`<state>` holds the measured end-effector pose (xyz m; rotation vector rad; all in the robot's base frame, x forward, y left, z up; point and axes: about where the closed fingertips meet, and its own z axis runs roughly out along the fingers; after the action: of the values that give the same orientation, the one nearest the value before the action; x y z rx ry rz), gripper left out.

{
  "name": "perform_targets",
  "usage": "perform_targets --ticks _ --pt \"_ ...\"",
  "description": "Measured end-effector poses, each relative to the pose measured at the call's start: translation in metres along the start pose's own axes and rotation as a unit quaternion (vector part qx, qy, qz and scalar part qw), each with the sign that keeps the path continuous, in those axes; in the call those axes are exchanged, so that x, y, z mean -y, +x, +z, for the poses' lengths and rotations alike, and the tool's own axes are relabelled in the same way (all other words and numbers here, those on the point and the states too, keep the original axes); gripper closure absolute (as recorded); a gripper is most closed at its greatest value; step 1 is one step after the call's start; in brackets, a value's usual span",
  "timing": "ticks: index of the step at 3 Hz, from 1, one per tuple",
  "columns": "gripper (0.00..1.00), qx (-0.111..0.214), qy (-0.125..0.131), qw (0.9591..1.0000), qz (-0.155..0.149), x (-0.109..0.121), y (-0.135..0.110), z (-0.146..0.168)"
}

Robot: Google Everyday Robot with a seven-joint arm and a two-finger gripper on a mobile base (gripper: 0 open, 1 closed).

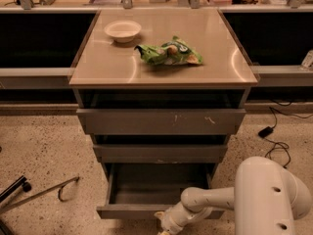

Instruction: Close bottom drawer

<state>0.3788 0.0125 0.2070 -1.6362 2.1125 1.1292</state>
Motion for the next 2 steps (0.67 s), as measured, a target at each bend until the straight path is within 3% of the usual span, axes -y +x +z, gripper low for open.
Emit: perform_targets --ticks 1,2 --pt "0.0 -0.002 0.013 0.9998 -0.014 0.028 -0.016 -0.006" --pt "0.0 0.007 0.05 0.9983 -0.029 0.068 -0.042 -0.033"
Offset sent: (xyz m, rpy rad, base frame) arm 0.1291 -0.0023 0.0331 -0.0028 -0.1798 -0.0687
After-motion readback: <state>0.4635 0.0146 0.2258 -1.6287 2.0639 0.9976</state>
